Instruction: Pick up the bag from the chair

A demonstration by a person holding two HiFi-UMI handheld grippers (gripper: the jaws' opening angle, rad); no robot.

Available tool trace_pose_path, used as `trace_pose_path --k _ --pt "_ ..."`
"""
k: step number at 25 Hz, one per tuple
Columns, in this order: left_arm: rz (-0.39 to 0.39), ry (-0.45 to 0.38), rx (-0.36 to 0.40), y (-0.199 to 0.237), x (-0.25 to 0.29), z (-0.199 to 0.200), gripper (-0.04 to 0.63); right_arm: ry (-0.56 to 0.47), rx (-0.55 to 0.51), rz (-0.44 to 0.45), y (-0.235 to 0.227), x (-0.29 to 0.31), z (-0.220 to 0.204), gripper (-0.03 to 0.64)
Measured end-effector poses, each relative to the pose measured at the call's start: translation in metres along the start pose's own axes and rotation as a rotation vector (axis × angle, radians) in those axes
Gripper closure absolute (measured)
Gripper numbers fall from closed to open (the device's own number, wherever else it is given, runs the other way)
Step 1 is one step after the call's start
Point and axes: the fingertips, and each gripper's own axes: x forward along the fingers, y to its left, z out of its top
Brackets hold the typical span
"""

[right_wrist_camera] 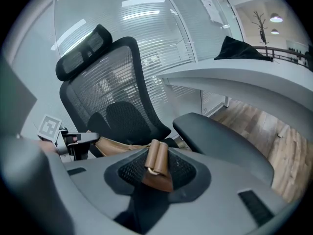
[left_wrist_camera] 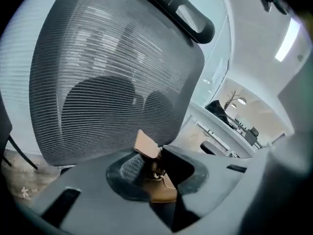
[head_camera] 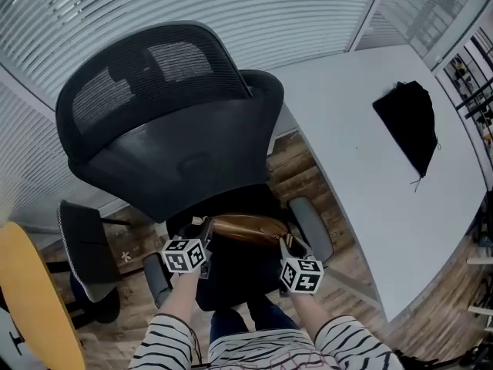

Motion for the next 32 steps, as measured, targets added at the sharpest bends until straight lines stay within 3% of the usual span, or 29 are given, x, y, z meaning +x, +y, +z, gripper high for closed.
trace_pose_path --k 19,32 --pt "-0.059 -0.141 0.104 -0.09 -0.158 -0.007 0.503 -0.109 -0.084 0.026 0.031 -0.15 -0.011 0.489" --pt "-0.079 -0.302 0.144 -0.17 -0.284 -0.017 0.505 -0.256 -0.144 0.045 0.051 -0.287 -0.019 0.492"
